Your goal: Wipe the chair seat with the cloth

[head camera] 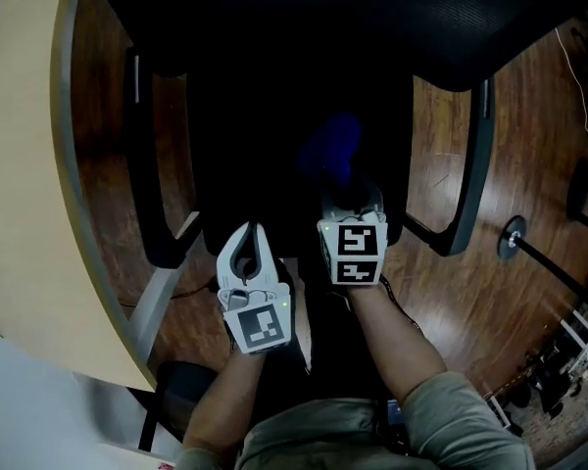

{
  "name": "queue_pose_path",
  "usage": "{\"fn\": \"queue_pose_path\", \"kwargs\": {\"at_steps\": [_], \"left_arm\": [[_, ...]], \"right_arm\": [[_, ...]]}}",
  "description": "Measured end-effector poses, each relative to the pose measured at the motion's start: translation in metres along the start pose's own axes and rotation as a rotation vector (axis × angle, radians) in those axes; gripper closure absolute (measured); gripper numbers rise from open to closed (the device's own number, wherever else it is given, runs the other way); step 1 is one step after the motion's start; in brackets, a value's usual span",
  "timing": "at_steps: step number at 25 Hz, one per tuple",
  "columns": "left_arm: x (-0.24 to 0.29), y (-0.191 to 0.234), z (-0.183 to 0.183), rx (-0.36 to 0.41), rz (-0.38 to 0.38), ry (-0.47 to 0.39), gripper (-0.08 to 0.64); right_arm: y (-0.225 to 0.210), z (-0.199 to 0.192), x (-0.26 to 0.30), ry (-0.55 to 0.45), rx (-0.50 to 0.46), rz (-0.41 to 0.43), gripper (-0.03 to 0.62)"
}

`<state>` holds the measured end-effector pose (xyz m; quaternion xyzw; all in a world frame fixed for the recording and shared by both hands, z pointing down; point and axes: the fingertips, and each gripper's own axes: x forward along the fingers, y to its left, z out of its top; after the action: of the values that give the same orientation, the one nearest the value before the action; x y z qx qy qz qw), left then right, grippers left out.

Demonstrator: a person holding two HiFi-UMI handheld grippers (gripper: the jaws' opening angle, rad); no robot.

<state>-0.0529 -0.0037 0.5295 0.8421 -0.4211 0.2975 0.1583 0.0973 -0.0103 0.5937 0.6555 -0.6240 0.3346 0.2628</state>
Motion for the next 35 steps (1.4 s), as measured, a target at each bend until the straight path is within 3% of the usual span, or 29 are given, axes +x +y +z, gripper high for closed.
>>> {"fn": "queue_pose_path", "kwargs": {"at_steps": [5,10,17,25,35], "left_arm": [[-0.025,0.05,-0.022,-0.026,0.043,0.014,0.555],[-0.046,0.077,-0.048,-0.056,0.032,0.016,0.555],[-0.05,0.093,-0.085,-0.074,0.042,0.067,0.555],[-0.044,0.072,-0.088,-0.031,0.016,0.081,0.555],[-0.015,-0.023,-0.041,0.099,-0.156,0.039,0.555]], "right_arm": [[0.111,0.017,0.02,-0.014,-0.209,0.179,0.482],[0.197,0.002,0.037,0.041,-0.399,0.303,0.483],[0.243,-0.043,0.055,0.132,-0.48,0.386,0.483],[0.195,-0.053,0.047,0.148,-0.402,0.3,0.485],[0.034,-0.058,0.002,0.147,-0.146,0.005,0.486]]}}
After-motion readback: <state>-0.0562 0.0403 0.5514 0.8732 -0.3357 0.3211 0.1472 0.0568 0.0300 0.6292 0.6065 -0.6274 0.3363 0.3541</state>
